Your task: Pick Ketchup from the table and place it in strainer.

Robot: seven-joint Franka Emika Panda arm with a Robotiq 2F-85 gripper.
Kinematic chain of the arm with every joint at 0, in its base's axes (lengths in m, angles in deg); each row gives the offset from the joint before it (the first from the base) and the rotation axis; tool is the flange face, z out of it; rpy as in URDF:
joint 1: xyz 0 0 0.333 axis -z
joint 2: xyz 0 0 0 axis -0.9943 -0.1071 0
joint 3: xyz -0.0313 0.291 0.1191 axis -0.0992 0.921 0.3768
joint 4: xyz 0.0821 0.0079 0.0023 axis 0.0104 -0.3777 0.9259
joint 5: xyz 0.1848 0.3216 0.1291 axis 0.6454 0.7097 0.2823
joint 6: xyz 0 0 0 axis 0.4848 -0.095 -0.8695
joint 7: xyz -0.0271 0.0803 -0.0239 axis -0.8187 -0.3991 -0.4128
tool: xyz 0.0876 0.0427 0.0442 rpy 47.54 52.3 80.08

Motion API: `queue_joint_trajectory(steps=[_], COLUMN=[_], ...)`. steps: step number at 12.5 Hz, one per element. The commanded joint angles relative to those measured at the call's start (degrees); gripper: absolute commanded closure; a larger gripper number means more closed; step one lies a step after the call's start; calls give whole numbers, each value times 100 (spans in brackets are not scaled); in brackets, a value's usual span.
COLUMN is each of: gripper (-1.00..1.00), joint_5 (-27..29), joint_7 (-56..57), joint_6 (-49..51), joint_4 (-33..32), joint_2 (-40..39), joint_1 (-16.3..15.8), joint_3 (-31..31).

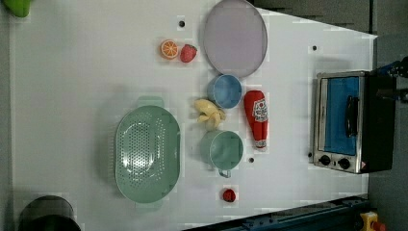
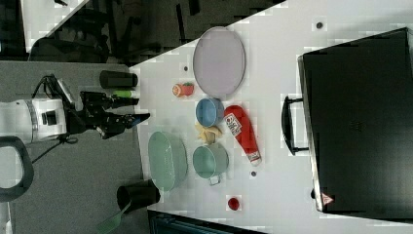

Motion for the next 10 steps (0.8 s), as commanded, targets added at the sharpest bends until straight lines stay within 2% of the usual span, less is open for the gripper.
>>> queue_joint_trajectory(steps=[1,3,7,10], gripper=[-59,-100,-100,-100], joint_5=[99,100,100,100], joint_7=[-102,-55,531,2035], joint_6=[933,888,430,-326], joint_4=[-947,-1022,-1353,-1675], joint_2=[1353,1304,978,625], joint_1=[588,577,560,559], joint_3=[228,242,363,434])
